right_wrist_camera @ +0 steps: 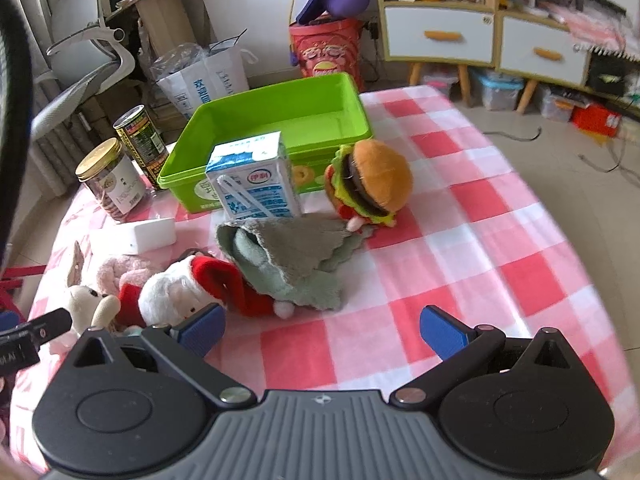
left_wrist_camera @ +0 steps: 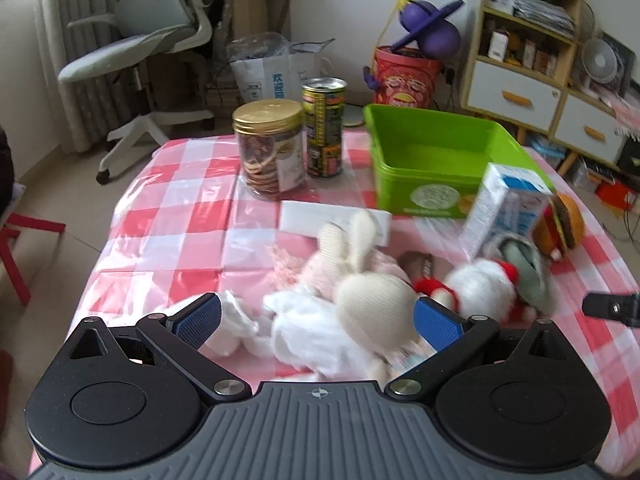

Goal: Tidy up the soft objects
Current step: 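Grasp the white rectangular block with the left tool while the right tool grasps the grey-green cloth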

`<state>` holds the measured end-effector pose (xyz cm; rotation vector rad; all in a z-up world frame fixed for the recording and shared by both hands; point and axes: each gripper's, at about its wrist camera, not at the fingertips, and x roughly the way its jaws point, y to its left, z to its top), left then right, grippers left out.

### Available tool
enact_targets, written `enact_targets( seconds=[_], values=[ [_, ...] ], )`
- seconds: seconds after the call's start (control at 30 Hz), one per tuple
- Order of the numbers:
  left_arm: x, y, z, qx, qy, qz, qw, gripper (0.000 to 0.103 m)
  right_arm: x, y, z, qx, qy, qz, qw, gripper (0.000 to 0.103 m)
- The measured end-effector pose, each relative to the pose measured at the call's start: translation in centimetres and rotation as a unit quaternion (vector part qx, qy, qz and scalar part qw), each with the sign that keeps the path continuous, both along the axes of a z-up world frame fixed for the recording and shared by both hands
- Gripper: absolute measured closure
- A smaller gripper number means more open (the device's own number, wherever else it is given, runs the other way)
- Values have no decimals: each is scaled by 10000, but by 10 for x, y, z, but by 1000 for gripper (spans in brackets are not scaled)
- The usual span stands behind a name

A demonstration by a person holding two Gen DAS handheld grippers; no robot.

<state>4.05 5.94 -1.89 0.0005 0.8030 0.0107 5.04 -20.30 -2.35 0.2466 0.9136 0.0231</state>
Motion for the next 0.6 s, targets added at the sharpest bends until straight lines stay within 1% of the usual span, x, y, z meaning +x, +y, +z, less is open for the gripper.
enact_targets(
  seconds=[0.1,0.23,0.3,0.43,0.6],
  values=[
    [17,14,-2,-246,-54,-16,9997,5,16,0,-9,166,54,-7,9998,13],
    [35,25,-3,-366,-163,-11,9992,5,33,1,-14,394,59,-4,9992,13],
    [45,32,-4,-513,-143,55,9986,5,41,1,-16,482,79,-17,9988,13],
    [63,46,-7,-996,-142,338,9944,6,53,0,-22,701,187,-78,9973,13],
    [83,58,-17,-1670,-125,643,9838,11,63,-1,-28,998,284,-280,9942,13]
  ],
)
